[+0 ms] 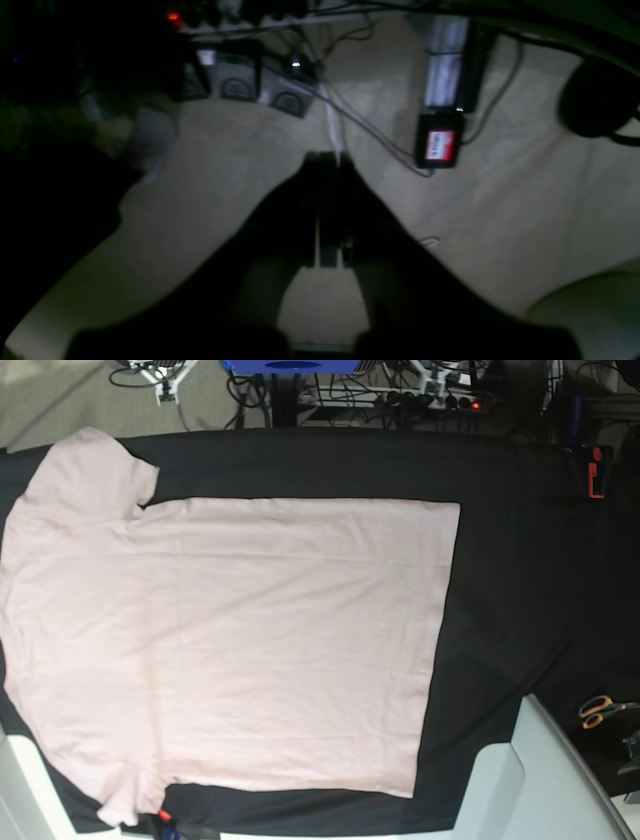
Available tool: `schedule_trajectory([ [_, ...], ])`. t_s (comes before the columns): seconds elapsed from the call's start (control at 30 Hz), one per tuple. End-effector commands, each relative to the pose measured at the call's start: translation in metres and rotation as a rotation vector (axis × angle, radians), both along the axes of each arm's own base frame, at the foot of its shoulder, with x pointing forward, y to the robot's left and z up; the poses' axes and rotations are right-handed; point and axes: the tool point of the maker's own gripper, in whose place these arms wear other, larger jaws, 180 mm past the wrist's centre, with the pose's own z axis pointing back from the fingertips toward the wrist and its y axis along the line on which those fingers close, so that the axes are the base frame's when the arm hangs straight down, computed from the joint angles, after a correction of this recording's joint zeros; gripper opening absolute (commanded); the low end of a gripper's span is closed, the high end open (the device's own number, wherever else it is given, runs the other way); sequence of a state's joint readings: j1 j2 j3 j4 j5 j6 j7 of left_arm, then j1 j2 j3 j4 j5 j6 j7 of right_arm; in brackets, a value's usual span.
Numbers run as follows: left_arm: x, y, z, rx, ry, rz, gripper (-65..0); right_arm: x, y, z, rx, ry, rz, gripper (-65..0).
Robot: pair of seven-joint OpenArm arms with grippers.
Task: Fold the T-shirt properly
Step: 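Move right gripper to the shirt shoulder and left gripper to the hem corner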
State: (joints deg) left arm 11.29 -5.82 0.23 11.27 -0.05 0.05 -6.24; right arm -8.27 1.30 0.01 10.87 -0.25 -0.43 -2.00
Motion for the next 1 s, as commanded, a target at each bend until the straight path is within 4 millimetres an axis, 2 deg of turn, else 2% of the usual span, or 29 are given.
schedule_trajectory([
  [0.0,-0.003,0.001,0.0,0.006,0.002,-0.002,-65.0,-0.003,-0.003,0.0,-0.003,0.008,-0.001,-64.4],
  [0.37,-0.002,-0.001,0.0,0.002,-0.002,0.001,-65.0,-0.005,-0.004,0.001,-0.007,0.013,-0.001,-64.4],
  [0.43,0.006,0.001,0.001,0.005,-0.028,0.003,-65.0,-0.004,-0.004,0.001,-0.007,0.008,-0.008,-64.4],
  [0.47,0.012,0.0,0.002,0.004,-0.05,0.001,-65.0,-0.011,-0.004,0.001,-0.007,0.017,-0.011,-64.4],
  [0.57,0.004,0.01,0.013,0.016,-0.088,-0.022,-65.0,-0.024,-0.005,0.005,-0.01,-0.003,-0.015,-64.4],
  [0.6,0.008,0.013,0.017,0.019,-0.114,-0.033,-65.0,-0.03,-0.008,0.009,-0.02,-0.007,-0.04,-64.4],
  [0.7,0.007,0.023,0.035,0.032,-0.173,-0.071,-65.0,-0.041,-0.042,0.031,-0.095,-0.009,-0.168,-64.4],
  [0.77,0.012,0.026,0.049,0.034,-0.222,-0.095,-65.0,-0.038,-0.063,0.054,-0.143,-0.028,-0.204,-64.4],
  [0.83,0.017,0.031,0.065,0.043,-0.272,-0.102,-65.0,-0.028,-0.076,0.08,-0.171,-0.053,-0.199,-64.4],
  [0.9,0.022,0.048,0.087,0.083,-0.332,-0.073,-65.0,-0.024,-0.083,0.103,-0.191,-0.069,-0.184,-64.4],
  [0.97,0.031,0.066,0.113,0.132,-0.401,-0.048,-65.0,-0.01,-0.088,0.126,-0.208,-0.122,-0.165,-64.4],
])
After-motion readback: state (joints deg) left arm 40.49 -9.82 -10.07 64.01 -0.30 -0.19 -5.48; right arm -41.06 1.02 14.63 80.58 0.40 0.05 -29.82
